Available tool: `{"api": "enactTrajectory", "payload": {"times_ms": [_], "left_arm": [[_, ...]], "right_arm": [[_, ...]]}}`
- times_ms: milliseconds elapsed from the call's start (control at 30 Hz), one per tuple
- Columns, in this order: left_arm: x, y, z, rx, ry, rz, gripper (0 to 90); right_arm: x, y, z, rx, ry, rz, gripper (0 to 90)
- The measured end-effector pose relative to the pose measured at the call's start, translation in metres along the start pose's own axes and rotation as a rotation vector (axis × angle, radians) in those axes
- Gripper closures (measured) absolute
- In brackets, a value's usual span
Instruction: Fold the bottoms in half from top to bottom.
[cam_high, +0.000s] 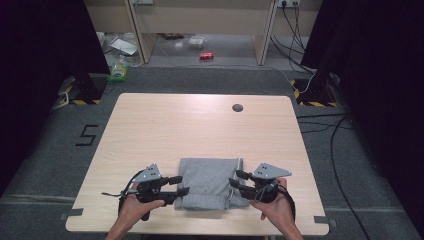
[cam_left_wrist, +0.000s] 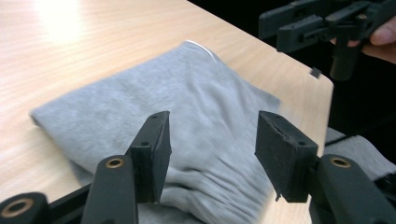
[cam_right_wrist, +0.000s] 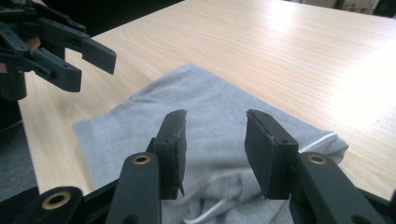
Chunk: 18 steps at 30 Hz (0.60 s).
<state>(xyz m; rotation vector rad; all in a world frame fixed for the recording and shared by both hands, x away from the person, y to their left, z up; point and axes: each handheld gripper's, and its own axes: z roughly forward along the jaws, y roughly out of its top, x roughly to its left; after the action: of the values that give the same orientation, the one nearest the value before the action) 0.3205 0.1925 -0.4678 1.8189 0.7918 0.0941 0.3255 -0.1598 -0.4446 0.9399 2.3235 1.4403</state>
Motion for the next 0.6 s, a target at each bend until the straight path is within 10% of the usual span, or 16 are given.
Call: {"api": "enactTrajectory", "payload": {"times_ms": [167,600], "left_arm": [[-0.003,-0.003,0.008,0.048,0.102,0.019,44.6],[-0.010,-0.020,0.030,0.204,0.170,0.086,40.6]], "right_arm": [[0.007,0.003,0.010,0.018,0.002,-0.024,58.2],[0.022,-0.013,0.039,0.167,0.002,-0.078,52.3]]}}
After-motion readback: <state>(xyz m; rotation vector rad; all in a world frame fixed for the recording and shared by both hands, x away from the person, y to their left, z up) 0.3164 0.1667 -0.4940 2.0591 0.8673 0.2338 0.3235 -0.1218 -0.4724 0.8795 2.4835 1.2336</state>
